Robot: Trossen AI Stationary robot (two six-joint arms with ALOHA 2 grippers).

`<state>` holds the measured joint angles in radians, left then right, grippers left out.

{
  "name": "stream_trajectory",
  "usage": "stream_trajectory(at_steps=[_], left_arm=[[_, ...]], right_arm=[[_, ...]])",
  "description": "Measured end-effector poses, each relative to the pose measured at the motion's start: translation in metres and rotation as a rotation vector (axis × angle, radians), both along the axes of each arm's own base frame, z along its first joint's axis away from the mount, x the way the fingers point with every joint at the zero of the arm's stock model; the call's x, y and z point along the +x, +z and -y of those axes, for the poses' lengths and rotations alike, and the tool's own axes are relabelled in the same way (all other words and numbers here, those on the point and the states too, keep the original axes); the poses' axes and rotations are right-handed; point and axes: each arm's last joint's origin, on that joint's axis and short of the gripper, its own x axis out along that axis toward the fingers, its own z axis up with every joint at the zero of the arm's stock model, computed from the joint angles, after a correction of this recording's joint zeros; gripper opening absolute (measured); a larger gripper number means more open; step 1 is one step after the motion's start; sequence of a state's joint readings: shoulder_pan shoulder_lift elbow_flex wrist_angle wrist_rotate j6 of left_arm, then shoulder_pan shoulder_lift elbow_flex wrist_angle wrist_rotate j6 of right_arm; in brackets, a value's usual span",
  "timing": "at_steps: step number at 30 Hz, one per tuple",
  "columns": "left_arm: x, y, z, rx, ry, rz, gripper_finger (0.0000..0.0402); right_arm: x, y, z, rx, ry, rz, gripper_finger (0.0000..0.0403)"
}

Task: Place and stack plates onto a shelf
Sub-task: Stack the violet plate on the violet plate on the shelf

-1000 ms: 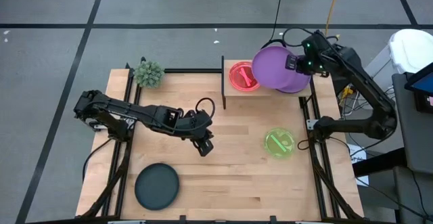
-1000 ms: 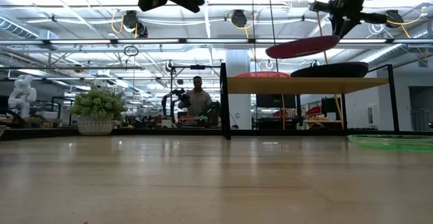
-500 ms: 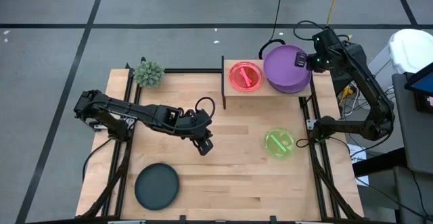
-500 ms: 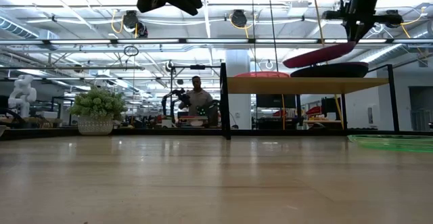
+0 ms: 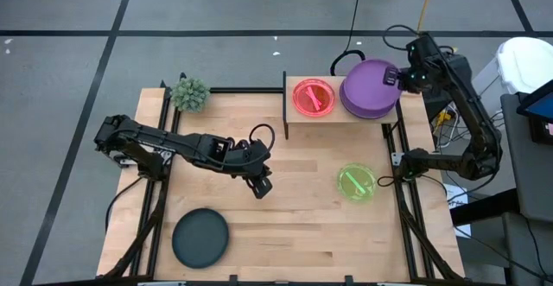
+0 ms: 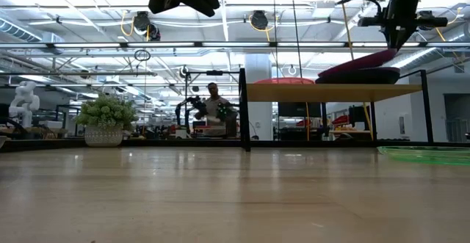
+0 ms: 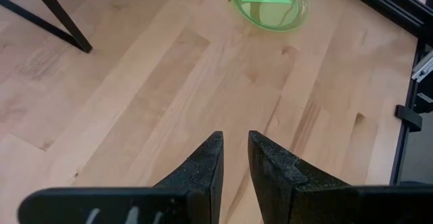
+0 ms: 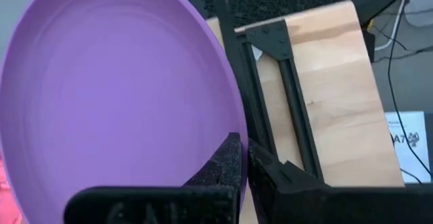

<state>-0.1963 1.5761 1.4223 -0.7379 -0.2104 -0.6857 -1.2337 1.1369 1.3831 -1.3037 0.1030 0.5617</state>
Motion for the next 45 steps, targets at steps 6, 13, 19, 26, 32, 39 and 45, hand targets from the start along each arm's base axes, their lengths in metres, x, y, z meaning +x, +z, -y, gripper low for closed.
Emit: stream_trajectory(at_steps=[6,13,19,26,32,39,45], left_arm=[[0.000,0.000,-0.001,0.002,0.001,0.000,0.0074],[0.000,-0.001,-0.002,0.004,0.004,-0.009,0.0074],[-0.001,-0.001,-0.003,0.006,0.005,-0.024,0.0074],[-0.001,-0.001,-0.004,0.007,0.010,-0.024,0.0074],[-0.001,-0.002,-0.004,0.008,0.009,-0.029,0.0074],[-0.001,-0.002,-0.005,0.011,0.005,-0.029,0.0074],[-0.001,-0.002,-0.005,0.009,0.008,-0.029,0.0074]], right_arm=[[0.001,-0.017,0.001,0.061,-0.007,0.038,0.0000],[0.000,-0.030,-0.001,0.056,-0.041,0.063,0.0000],[0.000,-0.040,-0.004,0.060,-0.043,0.099,0.0000],[0.000,-0.036,-0.007,-0.013,-0.080,0.171,0.0000],[-0.001,-0.033,-0.007,-0.040,-0.101,0.192,0.0000],[-0.001,-0.045,-0.007,-0.004,-0.102,0.185,0.0001],[0.000,-0.053,-0.008,0.022,-0.117,0.207,0.0017]])
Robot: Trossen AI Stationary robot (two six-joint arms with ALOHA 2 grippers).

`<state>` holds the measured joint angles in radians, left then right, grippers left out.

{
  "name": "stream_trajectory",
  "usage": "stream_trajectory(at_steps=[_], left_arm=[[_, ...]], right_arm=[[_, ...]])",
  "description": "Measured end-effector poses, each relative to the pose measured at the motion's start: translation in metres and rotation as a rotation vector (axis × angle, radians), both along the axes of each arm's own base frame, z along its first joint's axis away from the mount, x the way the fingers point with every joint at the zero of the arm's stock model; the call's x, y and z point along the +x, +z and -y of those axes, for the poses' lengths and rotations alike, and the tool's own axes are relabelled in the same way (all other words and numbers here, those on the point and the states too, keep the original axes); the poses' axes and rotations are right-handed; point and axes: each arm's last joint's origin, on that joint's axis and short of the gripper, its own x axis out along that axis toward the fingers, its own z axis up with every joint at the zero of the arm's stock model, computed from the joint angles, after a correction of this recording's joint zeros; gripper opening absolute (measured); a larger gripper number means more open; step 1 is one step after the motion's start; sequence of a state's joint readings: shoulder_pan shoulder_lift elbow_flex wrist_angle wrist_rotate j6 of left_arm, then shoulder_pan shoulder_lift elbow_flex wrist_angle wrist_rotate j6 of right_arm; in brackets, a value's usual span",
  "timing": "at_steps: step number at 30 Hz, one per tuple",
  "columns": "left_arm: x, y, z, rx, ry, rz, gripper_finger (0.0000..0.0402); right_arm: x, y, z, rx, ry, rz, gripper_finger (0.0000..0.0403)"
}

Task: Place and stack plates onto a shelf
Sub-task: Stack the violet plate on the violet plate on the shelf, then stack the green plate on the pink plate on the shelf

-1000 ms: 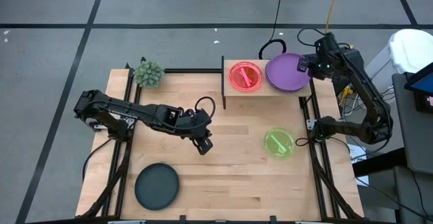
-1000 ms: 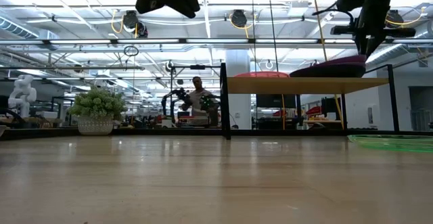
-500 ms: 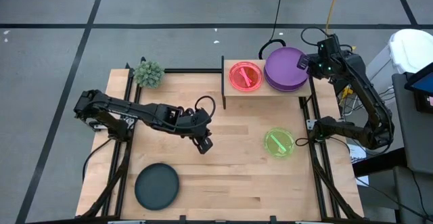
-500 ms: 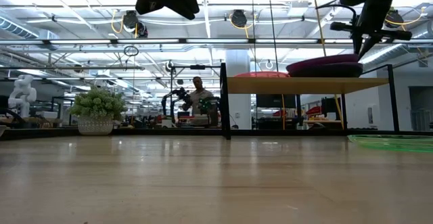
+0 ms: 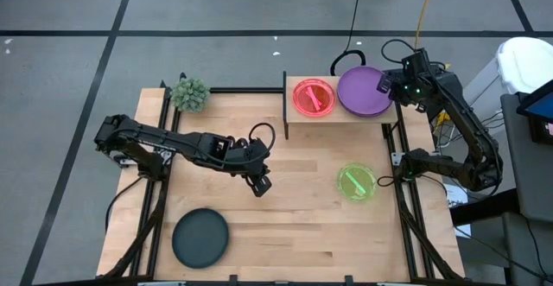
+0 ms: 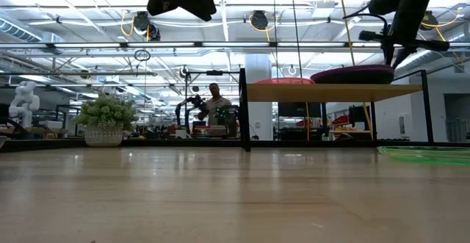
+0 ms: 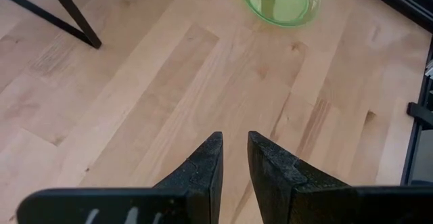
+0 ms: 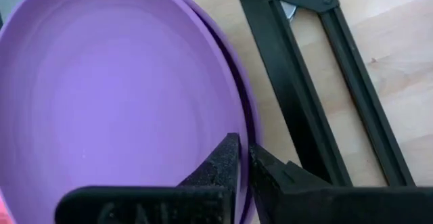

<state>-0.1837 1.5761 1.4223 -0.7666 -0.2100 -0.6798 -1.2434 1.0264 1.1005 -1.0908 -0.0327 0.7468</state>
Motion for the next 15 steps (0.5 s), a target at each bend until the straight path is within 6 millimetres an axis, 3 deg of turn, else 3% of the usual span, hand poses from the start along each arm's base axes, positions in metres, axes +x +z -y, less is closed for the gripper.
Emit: stream_trajectory(at_steps=[15], left_arm=[[0.001,0.000,0.001,-0.011,0.009,0.010,0.0074]], right_arm=[[-0.007,0.014,-0.019,-0.110,-0.012,0.007,0.0097]])
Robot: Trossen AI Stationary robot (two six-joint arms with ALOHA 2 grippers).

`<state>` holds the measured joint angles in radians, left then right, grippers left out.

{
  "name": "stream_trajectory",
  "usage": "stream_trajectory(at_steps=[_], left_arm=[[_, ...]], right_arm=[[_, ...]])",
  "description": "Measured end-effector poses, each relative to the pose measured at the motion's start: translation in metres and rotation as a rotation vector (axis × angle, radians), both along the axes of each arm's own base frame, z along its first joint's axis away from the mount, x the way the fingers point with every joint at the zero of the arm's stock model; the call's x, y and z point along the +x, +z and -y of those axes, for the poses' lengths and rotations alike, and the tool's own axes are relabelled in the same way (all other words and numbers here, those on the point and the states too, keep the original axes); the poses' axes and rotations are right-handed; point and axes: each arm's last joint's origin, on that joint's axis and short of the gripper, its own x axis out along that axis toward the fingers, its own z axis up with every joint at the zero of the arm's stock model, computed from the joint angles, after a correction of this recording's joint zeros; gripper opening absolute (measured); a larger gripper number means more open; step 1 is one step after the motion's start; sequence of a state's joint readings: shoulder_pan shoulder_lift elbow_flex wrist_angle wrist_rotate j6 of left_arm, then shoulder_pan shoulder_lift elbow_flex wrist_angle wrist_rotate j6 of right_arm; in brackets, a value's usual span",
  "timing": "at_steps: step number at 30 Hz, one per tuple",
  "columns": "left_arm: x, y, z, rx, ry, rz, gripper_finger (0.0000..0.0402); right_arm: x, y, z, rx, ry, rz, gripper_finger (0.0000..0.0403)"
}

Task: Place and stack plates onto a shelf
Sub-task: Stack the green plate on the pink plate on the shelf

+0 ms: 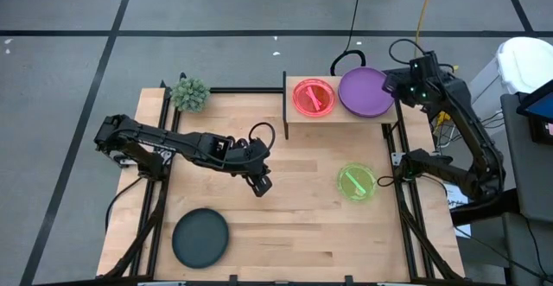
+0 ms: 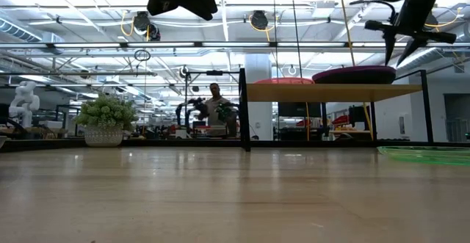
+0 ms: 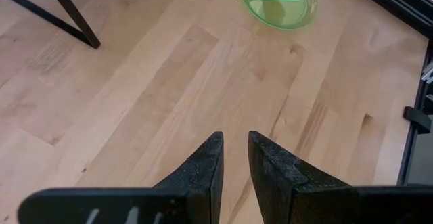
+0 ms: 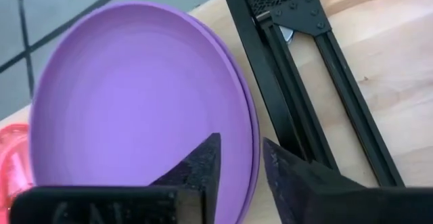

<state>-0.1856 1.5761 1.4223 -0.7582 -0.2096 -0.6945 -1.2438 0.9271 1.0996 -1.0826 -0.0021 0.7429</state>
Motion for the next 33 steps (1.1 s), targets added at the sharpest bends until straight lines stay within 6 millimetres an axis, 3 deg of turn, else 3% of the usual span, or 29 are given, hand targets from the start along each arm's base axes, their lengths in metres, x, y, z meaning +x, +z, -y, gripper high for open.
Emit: stream_trajectory(at_steps=[8,13,21,26,33], left_arm=[[0.000,0.000,0.001,-0.012,-0.012,-0.002,0.0074],[0.000,0.000,0.002,-0.032,-0.043,-0.008,0.0074],[0.000,0.000,0.004,-0.086,-0.103,-0.020,0.0074],[-0.001,0.000,0.008,-0.100,-0.109,-0.021,0.0074],[-0.002,0.000,0.014,-0.106,-0.119,-0.021,0.0074]], right_arm=[[-0.002,0.012,-0.023,-0.065,0.116,0.098,0.0120],[0.001,0.015,-0.048,-0.047,0.230,0.169,0.0120],[-0.004,0.020,-0.086,-0.037,0.268,0.267,0.0120],[-0.004,0.022,-0.096,-0.036,0.312,0.333,0.0120],[0.009,0.029,-0.093,-0.057,0.432,0.418,0.0120]])
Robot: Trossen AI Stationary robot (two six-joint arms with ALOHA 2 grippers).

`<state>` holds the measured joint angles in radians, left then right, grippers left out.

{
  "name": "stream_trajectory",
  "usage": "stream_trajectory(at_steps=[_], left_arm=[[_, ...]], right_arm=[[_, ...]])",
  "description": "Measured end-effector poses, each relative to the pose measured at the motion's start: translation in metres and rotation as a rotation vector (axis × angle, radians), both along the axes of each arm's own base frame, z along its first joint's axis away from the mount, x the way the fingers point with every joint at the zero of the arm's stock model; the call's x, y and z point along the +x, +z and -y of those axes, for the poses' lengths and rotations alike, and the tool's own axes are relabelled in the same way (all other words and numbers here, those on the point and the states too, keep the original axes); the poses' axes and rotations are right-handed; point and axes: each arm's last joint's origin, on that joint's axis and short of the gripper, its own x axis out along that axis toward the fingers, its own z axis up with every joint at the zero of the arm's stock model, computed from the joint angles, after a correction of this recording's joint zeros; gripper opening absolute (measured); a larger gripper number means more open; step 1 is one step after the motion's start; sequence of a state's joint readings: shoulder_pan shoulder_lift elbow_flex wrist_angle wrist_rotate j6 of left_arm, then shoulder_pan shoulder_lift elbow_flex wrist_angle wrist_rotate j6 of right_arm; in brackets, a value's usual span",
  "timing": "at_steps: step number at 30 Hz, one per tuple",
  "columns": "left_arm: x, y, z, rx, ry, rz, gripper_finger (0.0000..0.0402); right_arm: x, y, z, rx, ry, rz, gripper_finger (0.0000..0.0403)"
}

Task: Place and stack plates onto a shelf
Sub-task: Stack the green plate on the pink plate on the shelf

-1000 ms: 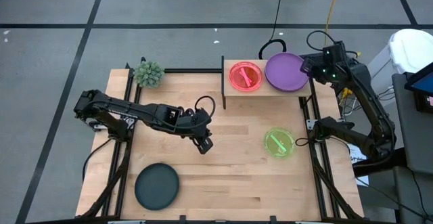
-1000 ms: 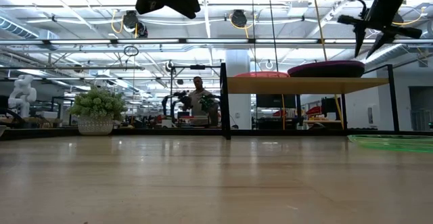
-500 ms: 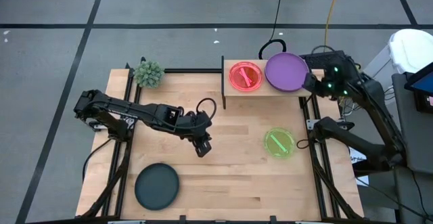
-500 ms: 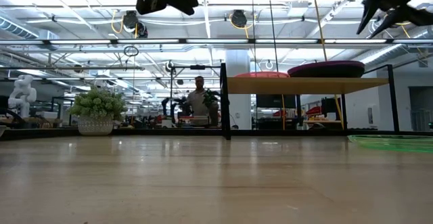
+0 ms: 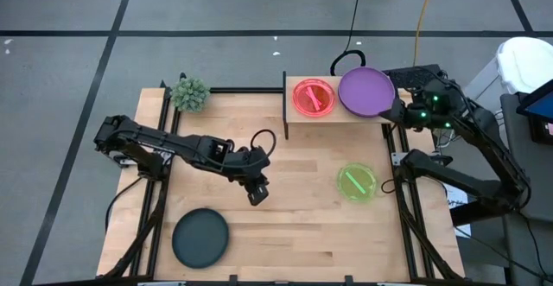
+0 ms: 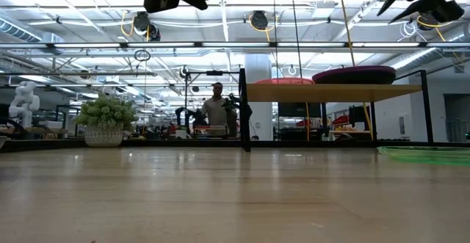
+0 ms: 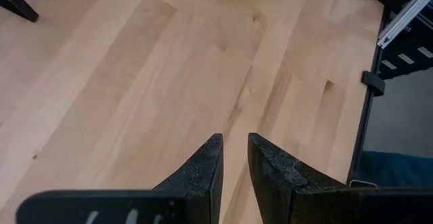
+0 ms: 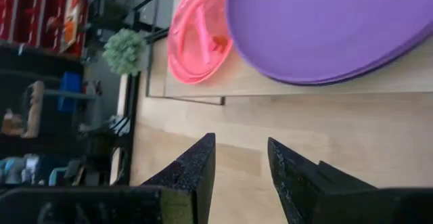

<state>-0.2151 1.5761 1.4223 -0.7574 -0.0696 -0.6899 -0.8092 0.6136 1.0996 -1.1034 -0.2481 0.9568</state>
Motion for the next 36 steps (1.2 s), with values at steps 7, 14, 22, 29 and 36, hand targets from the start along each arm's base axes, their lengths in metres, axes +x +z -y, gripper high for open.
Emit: stream_trajectory(at_steps=[7,14,22,29,36], left_arm=[[-0.002,0.000,0.007,-0.012,-0.004,-0.001,0.0074],[-0.004,0.000,0.015,-0.022,-0.004,-0.002,0.0074],[-0.006,0.000,0.023,-0.027,0.009,-0.001,0.0074],[-0.009,0.000,0.033,-0.022,0.008,0.004,0.0074],[-0.010,0.000,0.035,-0.010,0.006,0.007,0.0074]], right_arm=[[0.024,0.001,0.007,-0.031,0.144,-0.007,0.0120],[0.065,-0.003,0.006,-0.031,0.349,-0.026,0.0120],[0.103,-0.020,-0.017,0.016,0.530,-0.153,0.0120],[0.124,-0.034,-0.046,0.031,0.566,-0.266,0.0120],[0.139,-0.058,-0.076,0.121,0.522,-0.456,0.0112]])
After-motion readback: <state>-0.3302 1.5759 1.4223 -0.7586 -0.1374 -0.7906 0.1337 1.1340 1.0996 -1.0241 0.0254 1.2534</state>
